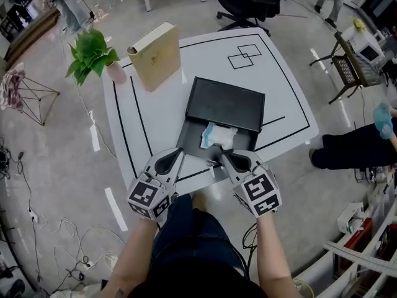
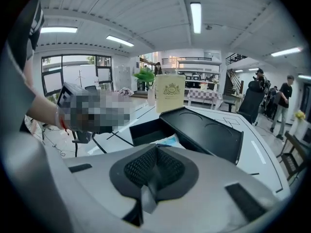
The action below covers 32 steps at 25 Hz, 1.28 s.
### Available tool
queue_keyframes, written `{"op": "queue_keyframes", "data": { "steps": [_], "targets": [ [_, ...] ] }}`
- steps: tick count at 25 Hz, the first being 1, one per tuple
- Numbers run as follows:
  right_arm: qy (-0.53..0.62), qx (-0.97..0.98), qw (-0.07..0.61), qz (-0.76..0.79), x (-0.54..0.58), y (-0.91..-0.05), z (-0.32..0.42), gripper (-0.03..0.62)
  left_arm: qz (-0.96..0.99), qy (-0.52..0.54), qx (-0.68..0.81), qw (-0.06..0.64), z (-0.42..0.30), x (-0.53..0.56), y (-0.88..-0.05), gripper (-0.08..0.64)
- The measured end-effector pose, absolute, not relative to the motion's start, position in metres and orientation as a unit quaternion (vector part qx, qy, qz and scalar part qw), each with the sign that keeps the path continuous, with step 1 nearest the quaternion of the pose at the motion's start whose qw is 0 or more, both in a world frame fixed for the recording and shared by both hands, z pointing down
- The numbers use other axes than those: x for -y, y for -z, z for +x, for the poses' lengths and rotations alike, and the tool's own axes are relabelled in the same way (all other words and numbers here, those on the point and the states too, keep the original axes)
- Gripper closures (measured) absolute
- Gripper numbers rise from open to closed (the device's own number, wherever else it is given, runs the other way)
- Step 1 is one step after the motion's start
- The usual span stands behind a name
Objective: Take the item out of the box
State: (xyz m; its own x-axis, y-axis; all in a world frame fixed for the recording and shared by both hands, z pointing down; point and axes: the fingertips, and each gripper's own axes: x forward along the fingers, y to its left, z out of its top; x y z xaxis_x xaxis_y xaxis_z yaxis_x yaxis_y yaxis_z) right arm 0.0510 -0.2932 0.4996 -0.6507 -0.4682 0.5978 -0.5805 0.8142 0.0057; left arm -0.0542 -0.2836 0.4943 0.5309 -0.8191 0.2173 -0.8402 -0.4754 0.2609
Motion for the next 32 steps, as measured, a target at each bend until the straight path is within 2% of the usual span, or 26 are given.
{"op": "queue_keyframes", "data": {
  "steps": [6,8,14,16,32],
  "targets": [
    [-0.084,0.891,0.343,0.284,0.304,-0.513,0.050,0.586,0.869,-0.045,0.462,0.172,-0.049,0.294,-0.498,0.558],
    [-0.088,0.889,0.353,0.279,0.307,-0.518,0.050,0.541,0.868,-0.050,0.461,0.176,-0.048,0.297,-0.499,0.558],
    [-0.055,0.876,0.398,0.268,0.317,-0.530,0.050,0.541,0.870,-0.054,0.453,0.185,-0.045,0.304,-0.501,0.558],
    [-0.047,0.871,0.416,0.259,0.319,-0.536,0.047,0.519,0.870,-0.053,0.452,0.189,-0.045,0.306,-0.503,0.558],
    [0.033,0.821,0.530,0.210,0.332,-0.575,0.040,0.518,0.863,-0.034,0.461,0.204,-0.047,0.312,-0.504,0.558]
  ]
}}
